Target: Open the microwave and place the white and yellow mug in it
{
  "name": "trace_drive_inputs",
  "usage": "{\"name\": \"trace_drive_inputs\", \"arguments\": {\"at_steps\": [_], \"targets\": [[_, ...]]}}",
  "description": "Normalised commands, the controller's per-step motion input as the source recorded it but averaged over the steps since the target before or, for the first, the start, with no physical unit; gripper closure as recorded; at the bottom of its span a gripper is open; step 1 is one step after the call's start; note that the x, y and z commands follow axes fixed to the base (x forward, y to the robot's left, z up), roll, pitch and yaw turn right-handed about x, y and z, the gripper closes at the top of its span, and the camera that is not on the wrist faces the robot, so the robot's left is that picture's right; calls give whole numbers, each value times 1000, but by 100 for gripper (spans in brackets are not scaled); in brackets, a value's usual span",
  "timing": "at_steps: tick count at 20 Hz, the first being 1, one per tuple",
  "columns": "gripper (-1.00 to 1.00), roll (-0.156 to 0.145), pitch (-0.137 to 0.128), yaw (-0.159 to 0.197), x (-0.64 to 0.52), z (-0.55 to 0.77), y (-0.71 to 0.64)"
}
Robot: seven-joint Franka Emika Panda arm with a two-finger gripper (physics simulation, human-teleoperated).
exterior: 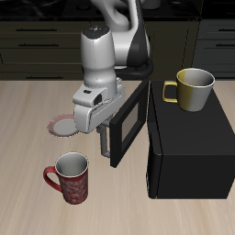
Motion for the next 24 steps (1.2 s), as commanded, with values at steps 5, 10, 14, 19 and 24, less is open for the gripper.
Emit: {"name": "trace_drive_inputs", "arguments": {"at_steps": [5,10,14,19,24], "targets": [[100,-45,-32,-56,-89,86,-204],[100,-34,-26,-71,-103,81,-107],[100,-51,5,-120,-97,82,-173],[100,-54,-16,-118,-87,179,-237],[100,-42,-26,-88,-230,53,-230]]}}
